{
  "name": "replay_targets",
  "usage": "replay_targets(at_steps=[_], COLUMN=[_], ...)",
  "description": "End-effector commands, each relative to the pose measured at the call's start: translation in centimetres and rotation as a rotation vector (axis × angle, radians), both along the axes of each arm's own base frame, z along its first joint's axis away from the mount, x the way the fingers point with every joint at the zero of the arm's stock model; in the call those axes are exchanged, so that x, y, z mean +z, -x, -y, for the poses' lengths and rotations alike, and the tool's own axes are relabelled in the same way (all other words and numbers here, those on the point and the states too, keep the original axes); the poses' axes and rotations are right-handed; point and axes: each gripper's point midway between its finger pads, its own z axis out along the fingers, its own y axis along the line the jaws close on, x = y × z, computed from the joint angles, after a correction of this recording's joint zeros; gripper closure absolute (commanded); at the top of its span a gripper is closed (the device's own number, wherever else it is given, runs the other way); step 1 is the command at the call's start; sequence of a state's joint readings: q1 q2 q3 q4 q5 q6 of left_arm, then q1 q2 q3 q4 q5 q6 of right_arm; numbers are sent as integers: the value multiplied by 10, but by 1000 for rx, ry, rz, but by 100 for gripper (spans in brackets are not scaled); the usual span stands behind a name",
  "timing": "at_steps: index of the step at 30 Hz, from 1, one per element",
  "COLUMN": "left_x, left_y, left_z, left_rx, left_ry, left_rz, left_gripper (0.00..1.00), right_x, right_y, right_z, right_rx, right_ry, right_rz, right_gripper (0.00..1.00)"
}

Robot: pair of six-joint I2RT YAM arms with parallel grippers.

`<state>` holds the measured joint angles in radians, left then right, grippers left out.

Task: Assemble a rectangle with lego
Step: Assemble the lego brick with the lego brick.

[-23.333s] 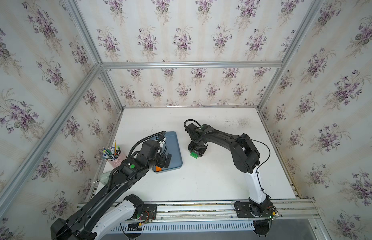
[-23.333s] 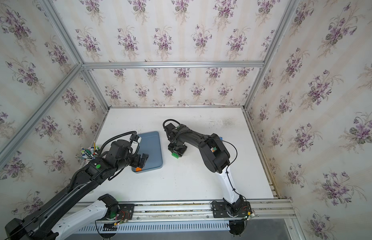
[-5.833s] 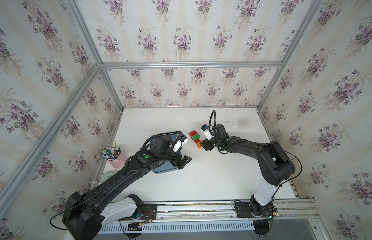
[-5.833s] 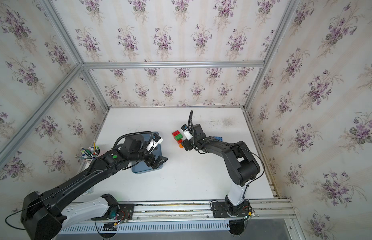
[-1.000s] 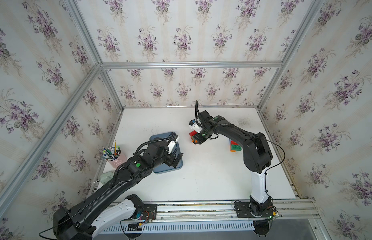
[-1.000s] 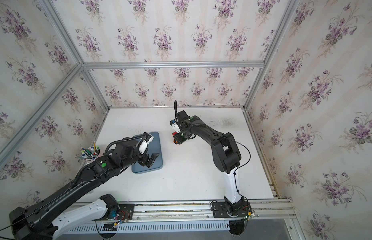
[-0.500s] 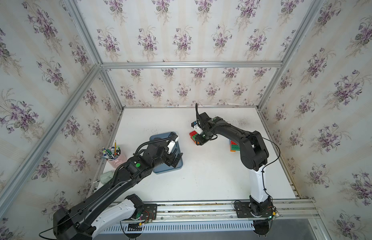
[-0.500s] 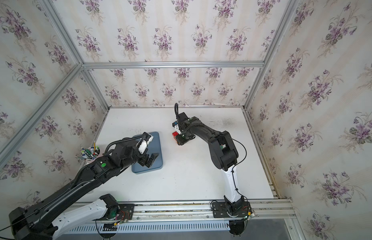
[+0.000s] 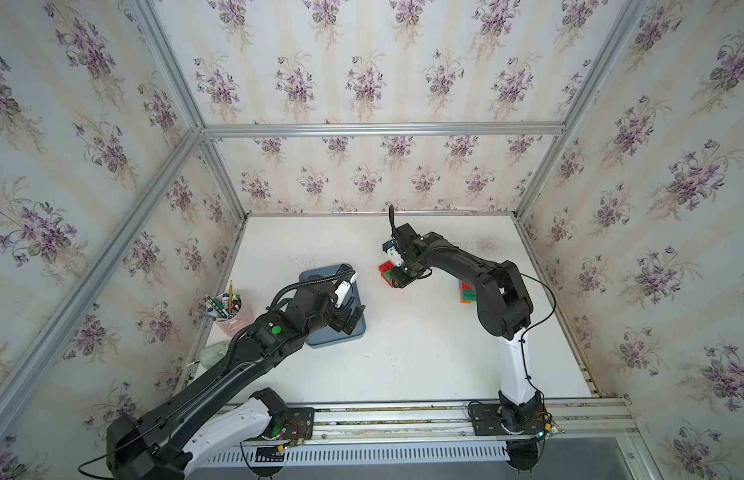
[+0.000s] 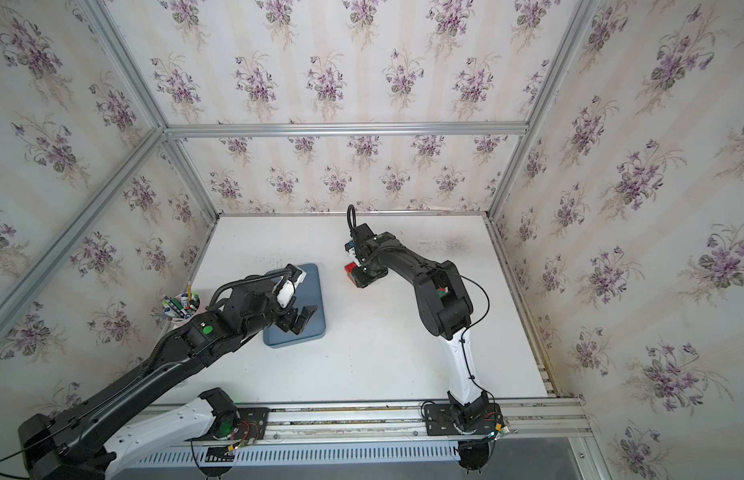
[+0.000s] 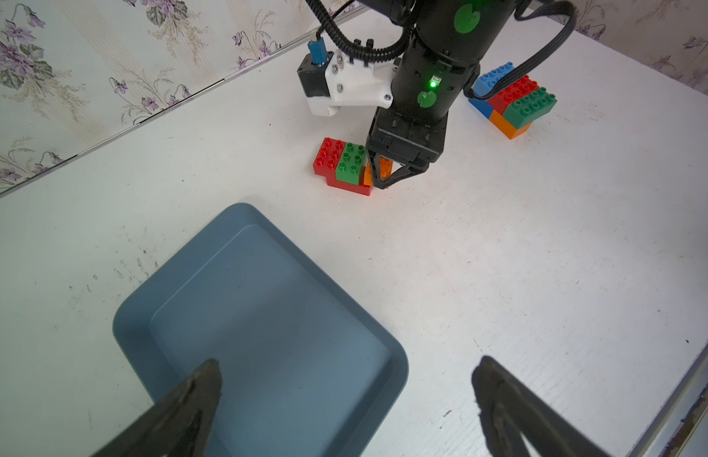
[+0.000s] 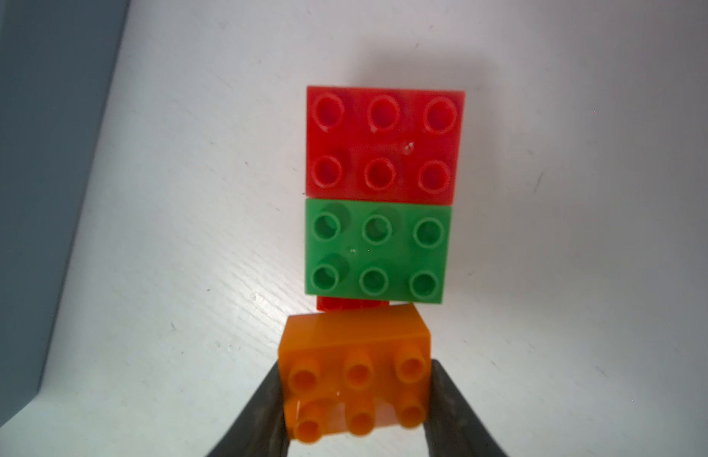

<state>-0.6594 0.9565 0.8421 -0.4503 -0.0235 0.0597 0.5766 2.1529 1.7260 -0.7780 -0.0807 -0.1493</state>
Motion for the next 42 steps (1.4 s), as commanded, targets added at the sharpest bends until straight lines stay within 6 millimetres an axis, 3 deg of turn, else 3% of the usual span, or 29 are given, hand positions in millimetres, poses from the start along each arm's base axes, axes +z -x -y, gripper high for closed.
replay_targets(at_steps=[1,17,42], left_x=[4,3,2], left_y=[-3,-4,-4], left_z=[1,0,-1], left_rx=[6,10,12], left_ry=[9,4,0], left_rz=[17,18,19], left_gripper=[0,0,0], right_x=[-5,-2,-14], right_y=[-2,-9,-11], right_z=[6,2,9], right_rx=[-21,-29,-23], right_ry=[35,33,129], right_rz=[1,14,26], right_gripper=[63,63,65])
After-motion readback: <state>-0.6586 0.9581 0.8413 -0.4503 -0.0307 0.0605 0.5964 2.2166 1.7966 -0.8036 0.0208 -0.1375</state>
